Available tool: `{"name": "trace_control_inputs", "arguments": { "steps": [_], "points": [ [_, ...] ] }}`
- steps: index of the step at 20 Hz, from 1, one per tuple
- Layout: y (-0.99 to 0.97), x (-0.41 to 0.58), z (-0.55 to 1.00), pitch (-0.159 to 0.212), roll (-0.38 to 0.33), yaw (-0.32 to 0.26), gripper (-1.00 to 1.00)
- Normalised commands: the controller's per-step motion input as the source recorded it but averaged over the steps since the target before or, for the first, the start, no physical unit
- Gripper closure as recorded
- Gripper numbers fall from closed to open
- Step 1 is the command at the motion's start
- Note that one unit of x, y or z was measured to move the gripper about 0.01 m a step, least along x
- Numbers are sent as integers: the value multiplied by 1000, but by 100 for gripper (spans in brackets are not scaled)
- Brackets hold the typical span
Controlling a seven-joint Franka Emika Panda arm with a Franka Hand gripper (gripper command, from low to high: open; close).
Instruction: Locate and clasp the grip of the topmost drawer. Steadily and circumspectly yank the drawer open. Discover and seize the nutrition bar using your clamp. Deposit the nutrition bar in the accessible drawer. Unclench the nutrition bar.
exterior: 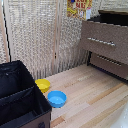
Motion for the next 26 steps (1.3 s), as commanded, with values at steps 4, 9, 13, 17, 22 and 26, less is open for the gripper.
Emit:
{"name": "trace_control_inputs", "arguments": {
  "steps": [4,9,13,17,22,26],
  "points": [
    [-734,-19,600,29,187,3,100],
    [-751,-34,538,42,189,0,100],
    [-782,-18,445,47,191,0,100],
    [-811,-26,327,50,194,0,100],
    [-861,-22,106,31,182,0,100],
    [-896,0,0,0,162,0,100]
  ]
}}
